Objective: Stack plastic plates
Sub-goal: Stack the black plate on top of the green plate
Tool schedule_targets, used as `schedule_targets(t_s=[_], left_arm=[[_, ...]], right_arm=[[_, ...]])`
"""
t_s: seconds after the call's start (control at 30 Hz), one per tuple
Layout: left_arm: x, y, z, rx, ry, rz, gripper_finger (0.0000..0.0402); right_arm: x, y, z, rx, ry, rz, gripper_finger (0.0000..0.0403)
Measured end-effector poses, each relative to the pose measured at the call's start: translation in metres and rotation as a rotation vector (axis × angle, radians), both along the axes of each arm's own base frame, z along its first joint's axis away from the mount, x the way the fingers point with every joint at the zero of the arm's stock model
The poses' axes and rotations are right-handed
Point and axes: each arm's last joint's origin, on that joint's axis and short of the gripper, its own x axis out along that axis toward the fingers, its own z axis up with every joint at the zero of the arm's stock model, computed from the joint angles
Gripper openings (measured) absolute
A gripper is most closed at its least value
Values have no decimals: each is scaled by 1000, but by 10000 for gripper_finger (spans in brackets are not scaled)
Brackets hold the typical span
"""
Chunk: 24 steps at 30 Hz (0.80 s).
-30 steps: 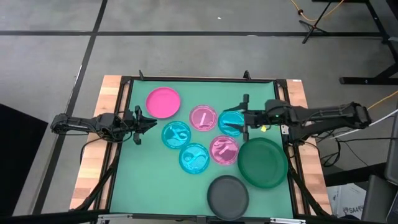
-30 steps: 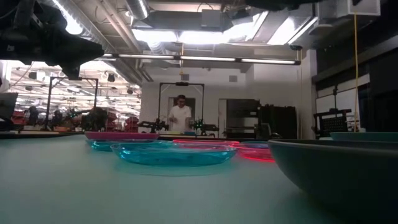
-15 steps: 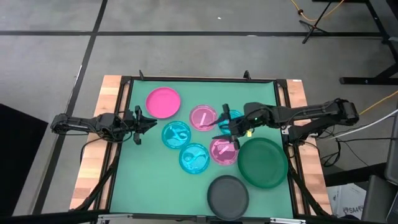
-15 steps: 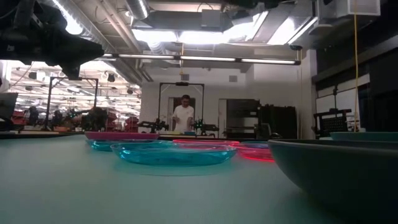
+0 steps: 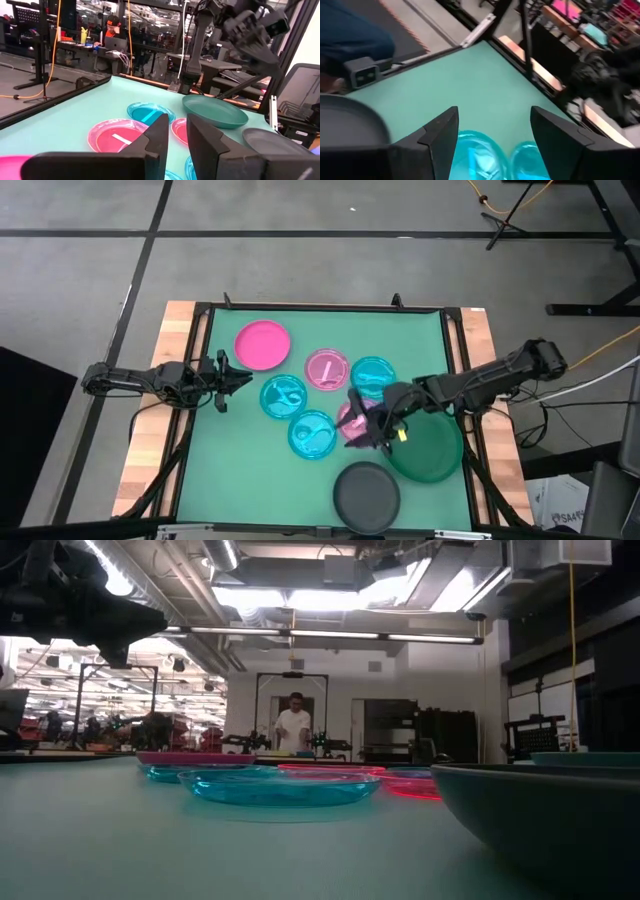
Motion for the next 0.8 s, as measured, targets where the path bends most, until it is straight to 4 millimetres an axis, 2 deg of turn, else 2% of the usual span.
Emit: schedule_targets(t_s=[0.3,0.57,0.8], left_arm=[[0,0,0,0,0,0,62],[0,0,0,-2,0,-1,62],[0,0,0,-2,-1,0,62]], right_arm=[[-8,28,-18,-43,114,92,239],[-7,30,-39,-92,242,96,239],[5,36,-66,-115,316,99,239]])
